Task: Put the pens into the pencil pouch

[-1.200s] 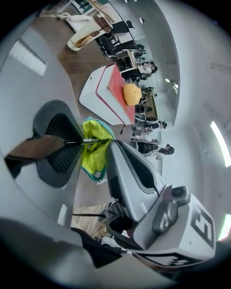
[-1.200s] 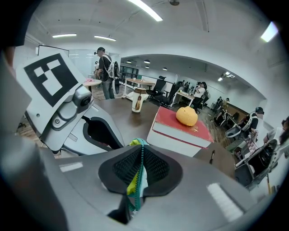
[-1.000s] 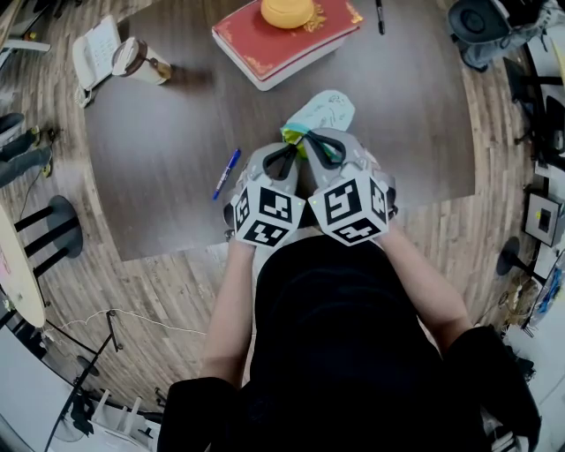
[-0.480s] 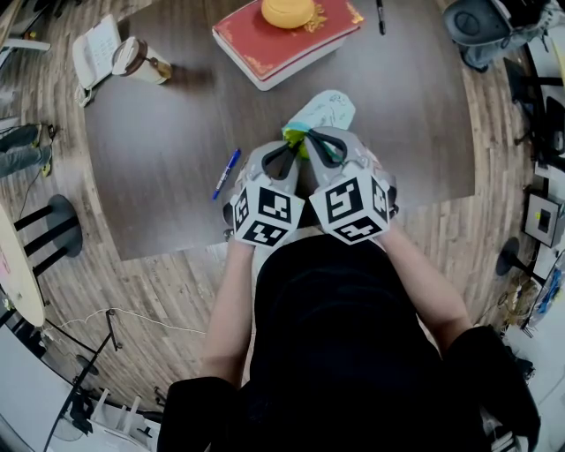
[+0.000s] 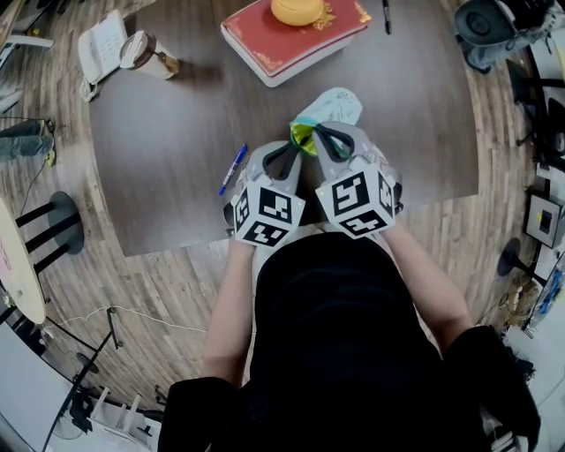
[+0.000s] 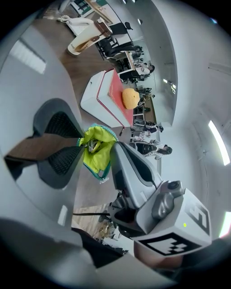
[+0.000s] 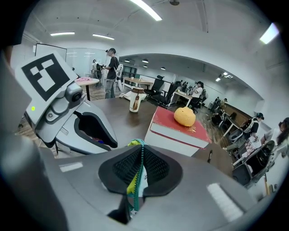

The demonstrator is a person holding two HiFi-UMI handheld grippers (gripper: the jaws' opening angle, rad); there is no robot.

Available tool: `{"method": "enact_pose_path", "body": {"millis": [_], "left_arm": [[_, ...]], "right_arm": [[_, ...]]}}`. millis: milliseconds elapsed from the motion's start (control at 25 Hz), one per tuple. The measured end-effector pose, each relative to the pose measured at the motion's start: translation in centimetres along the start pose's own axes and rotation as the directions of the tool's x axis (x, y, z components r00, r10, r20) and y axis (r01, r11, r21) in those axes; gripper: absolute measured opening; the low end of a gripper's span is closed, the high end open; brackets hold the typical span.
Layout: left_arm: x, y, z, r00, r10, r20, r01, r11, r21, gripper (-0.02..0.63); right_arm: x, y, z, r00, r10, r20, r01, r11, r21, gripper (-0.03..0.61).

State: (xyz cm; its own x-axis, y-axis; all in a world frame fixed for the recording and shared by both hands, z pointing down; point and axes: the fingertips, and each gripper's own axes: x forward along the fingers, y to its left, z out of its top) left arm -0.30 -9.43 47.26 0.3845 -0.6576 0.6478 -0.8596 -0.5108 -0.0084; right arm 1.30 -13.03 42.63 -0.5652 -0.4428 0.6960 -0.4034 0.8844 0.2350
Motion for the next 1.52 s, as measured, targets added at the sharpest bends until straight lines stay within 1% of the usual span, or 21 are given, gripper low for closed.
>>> {"method": "enact_pose_path", "body": {"millis": [600,1160,1400,1520], "left_arm": [[-3.0,1.7,-3.6,1.000,-0.005,-0.013,0.005,1.000,-0.021,0.058],[-5.6,3.7,-10.2,0.996,0.030,-0.088,-0.035,0.998,-0.056,0.058],[-6.2,4.6,-13.0,0.992,0.047,-0.117,-0.058,0.994,-0.091,0.058],[-6.5,5.0,-14.2,0.991,0.056,-0.126,-0.068,0.993,-0.096,0.059]], "right_arm": [[0.2,0.4,-0.2,0.996,-0.071,-0.056,0.072,0.997,0.017,0.020],[0.0,1.2,-0.7,0.989,-0.110,-0.099,0.113,0.993,0.019,0.020],[0.1,1.6,-0.8,0.986,-0.124,-0.115,0.127,0.992,0.015,0.020],[0.3,1.6,-0.7,0.984,-0.133,-0.121,0.135,0.991,0.016,0.020]]}}
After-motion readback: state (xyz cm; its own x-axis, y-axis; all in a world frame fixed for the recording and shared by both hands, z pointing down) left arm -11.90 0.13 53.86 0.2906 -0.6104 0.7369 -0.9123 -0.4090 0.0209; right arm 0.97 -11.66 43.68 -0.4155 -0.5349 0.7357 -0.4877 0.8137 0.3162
